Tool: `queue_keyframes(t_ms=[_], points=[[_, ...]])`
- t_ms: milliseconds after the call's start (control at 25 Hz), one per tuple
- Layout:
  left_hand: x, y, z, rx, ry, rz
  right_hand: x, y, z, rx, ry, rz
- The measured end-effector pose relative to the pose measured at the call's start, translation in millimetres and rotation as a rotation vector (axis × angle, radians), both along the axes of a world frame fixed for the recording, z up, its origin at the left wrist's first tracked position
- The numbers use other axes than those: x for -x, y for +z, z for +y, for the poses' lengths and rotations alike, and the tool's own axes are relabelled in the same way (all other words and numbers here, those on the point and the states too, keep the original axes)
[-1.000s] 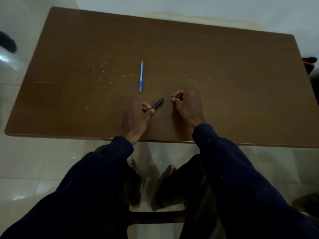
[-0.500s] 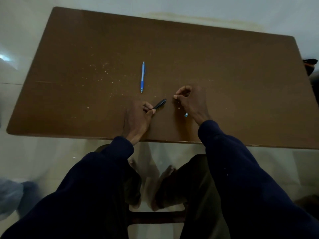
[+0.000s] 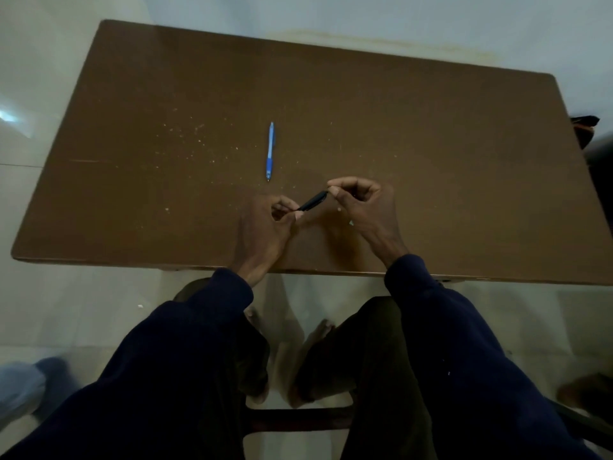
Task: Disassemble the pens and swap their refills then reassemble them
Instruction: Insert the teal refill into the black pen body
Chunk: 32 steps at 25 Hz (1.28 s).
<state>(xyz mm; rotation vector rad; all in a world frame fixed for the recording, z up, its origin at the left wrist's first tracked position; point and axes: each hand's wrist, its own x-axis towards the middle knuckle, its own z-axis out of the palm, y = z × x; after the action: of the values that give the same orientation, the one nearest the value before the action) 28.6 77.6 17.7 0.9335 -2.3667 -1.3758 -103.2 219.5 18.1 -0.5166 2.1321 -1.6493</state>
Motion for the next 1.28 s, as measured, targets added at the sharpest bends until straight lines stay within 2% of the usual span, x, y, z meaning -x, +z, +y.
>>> queue_keyframes(t_ms=[160,400,600,920,1280], points=[[-10,13,5,-0.033,-0.015,0.081,-8,12,9,0.154,-0.042,0.002],[-24,32,16,-0.109,-0.014,0.212,-18,36,16,0.177,0.020,0.053],[-28,44,17,-0.108,-0.010,0.252,-21,54,18,0.229,0.086,0.100],[-32,52,18,-0.064,0.010,0.307,-21,65,19,0.201,0.147,0.211],[-36,55,18,-0.033,0.011,0.322,-21,74,19,0.118,0.182,0.228]])
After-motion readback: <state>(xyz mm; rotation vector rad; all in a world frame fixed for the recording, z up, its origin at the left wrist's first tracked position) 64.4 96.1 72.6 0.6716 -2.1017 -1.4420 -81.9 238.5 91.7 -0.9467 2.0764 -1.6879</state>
